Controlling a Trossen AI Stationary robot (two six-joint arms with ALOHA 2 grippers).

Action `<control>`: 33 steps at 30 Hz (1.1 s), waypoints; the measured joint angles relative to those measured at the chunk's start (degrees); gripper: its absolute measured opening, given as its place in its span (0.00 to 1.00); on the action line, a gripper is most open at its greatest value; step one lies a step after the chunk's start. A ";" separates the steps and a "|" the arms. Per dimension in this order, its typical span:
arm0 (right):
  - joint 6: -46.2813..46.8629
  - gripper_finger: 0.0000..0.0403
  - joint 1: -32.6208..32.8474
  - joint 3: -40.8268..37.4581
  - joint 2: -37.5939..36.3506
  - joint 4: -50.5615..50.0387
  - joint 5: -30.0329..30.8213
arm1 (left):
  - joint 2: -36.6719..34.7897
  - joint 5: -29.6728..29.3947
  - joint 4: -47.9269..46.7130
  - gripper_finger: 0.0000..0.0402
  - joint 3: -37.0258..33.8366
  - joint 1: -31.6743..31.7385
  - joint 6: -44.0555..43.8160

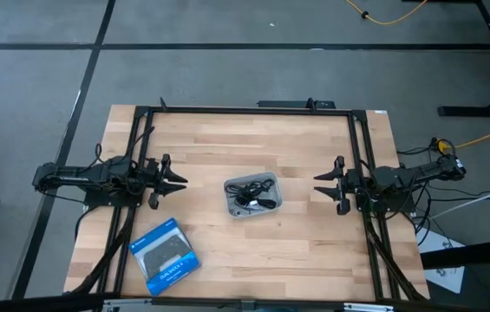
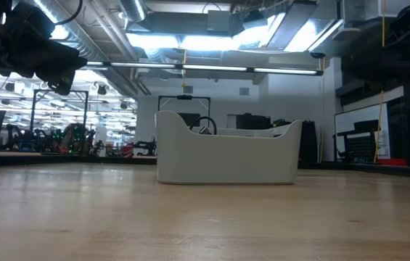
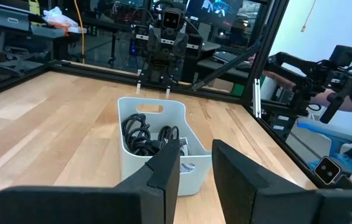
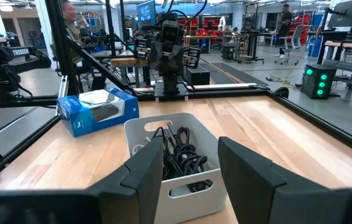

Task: Pick and place USB-C Cables
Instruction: Return to Home Position

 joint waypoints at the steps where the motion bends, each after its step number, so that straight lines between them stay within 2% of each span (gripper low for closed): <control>1: 0.00 0.40 0.00 0.00 0.00 0.00 0.00 | 0.00 0.00 0.00 0.22 0.00 0.00 0.00; 33: 0.00 0.40 0.01 -0.02 0.00 0.00 -0.01 | 0.02 0.00 0.00 0.22 -0.02 0.00 0.00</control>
